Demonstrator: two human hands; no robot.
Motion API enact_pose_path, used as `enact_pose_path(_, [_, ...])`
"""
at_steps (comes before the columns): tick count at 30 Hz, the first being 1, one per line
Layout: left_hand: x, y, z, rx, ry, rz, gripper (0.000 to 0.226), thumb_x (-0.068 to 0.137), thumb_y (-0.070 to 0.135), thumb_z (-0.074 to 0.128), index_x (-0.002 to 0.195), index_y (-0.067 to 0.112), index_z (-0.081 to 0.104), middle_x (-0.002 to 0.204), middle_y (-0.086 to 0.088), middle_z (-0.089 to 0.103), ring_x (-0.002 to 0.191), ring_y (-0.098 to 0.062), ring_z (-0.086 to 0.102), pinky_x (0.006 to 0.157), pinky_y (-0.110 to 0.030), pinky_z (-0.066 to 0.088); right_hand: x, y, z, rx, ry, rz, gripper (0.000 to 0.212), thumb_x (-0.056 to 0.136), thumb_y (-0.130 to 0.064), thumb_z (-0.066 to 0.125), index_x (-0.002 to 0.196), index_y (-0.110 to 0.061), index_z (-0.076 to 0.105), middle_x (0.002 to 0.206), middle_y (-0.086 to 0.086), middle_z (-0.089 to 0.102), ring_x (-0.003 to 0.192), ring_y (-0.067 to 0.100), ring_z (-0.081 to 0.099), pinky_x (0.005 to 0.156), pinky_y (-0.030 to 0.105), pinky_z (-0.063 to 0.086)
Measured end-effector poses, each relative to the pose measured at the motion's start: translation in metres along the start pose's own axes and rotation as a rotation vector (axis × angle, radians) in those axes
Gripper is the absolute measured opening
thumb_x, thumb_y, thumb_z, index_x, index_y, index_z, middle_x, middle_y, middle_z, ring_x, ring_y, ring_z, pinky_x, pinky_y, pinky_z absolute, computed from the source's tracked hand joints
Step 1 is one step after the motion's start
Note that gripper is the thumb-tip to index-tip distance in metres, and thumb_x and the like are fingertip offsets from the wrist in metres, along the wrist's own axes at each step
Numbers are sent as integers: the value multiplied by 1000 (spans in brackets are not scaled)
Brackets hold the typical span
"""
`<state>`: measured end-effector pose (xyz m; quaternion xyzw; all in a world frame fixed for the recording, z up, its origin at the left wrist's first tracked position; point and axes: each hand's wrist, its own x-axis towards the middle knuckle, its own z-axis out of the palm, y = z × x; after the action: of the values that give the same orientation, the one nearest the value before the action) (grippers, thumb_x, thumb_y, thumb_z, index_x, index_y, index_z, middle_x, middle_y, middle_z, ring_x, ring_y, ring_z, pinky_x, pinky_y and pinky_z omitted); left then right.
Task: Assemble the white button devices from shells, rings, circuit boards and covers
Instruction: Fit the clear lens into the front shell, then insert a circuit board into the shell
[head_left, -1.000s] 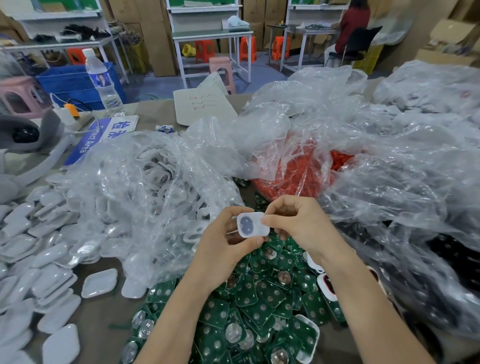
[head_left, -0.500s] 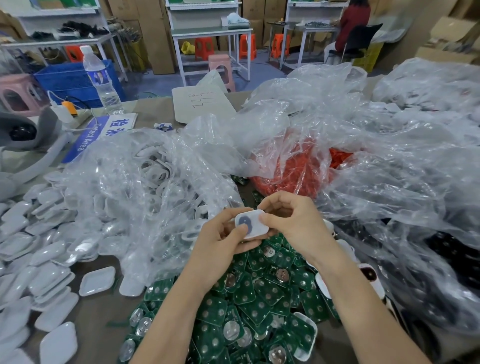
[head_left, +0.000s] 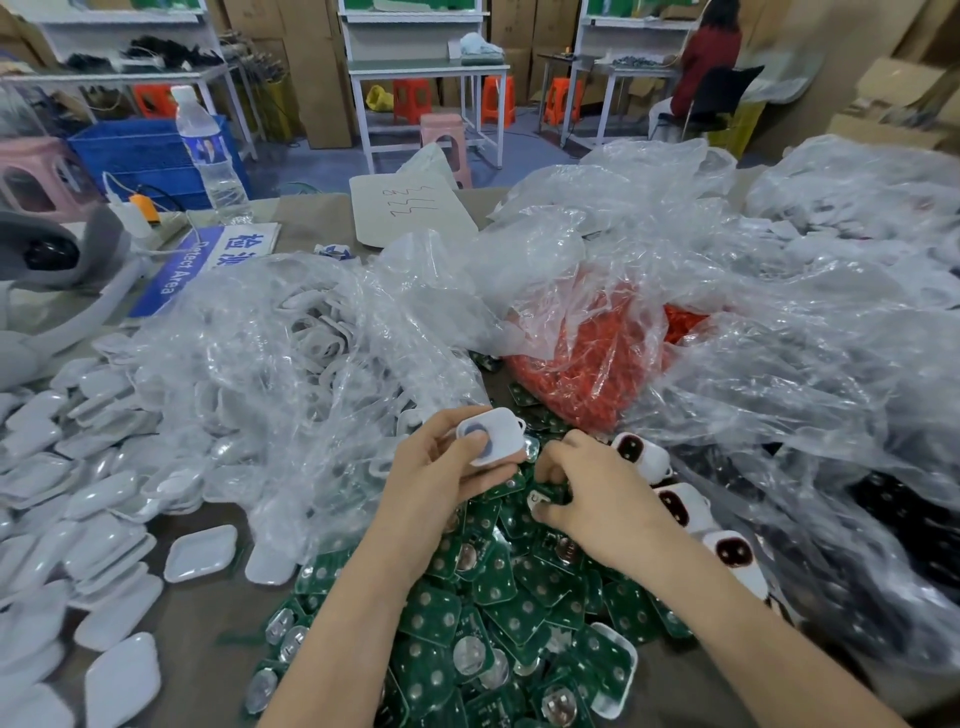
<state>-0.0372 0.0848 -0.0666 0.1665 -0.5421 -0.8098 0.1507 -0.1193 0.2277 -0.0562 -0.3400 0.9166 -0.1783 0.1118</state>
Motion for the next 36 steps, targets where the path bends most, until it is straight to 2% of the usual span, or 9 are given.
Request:
enact_pose_path(3, [-1,0,-1,-20,-1,-4,25,95,-2,52,101,11,73,115,-20,66,94,-33,72,76,-29,59,-2,6,1,226,-6,43,27,83,-24,73,84,-29,47,95,-10,49,84,9,49,69,24,41])
enact_pose_path(6, [-1,1,-2,-43,-7,-14,27,95,-4,51,100,11,73,114,-21,67,93,-34,72,75,-29,59,-4,15,-7,529,41,114,20,83,-17,73,84,-26,55,93,-8,63,88,4,57,68,15,38])
enact_pose_path(11, [0,2,-1,-15,-1,-32,25,96,-5,51,105,8,69,122,-21,60,93,-33,72,75,-27,59,-2,22,-21,984,189,190,19,84,-9,71,95,-24,69,89,-9,72,80,5,66,66,19,49])
enact_pose_path(15, [0,1,-2,-22,1,-41,24,95,-4,51,106,7,69,124,-21,60,93,-33,72,75,-27,59,-1,21,-29,1362,230,265,13,77,-5,72,82,-17,75,75,0,73,67,11,68,56,19,53])
enact_pose_path(18, [1,1,-1,-17,5,-42,25,95,-5,51,105,7,69,123,-21,60,93,-32,73,74,-27,59,-1,20,-30,1542,230,262,15,67,-5,71,81,-7,74,73,9,73,64,18,71,56,20,55])
enact_pose_path(24, [0,1,0,10,12,-46,29,94,-10,47,105,7,69,124,-19,59,92,-32,73,74,-27,59,-1,17,-24,1615,274,234,16,73,4,68,86,-4,71,70,8,71,63,20,71,57,21,57])
enact_pose_path(29, [-2,3,0,40,1,-28,31,95,-9,47,107,10,68,121,-18,62,92,-30,73,74,-26,59,-3,13,-23,1490,230,115,20,62,-10,72,78,-18,79,73,8,72,66,19,71,60,22,57])
enact_pose_path(32, [-4,5,4,107,-33,5,38,96,-8,46,103,19,73,115,-13,65,91,-27,73,76,-26,59,-2,9,-21,1443,200,86,18,69,-3,70,80,-15,79,75,8,74,67,18,71,62,22,57])
enact_pose_path(36, [-4,6,5,156,-27,26,35,97,-7,43,95,8,75,108,-12,70,95,-23,73,78,-26,59,-6,4,-24,1338,129,88,21,81,10,64,92,-6,73,79,12,72,68,21,70,62,22,57])
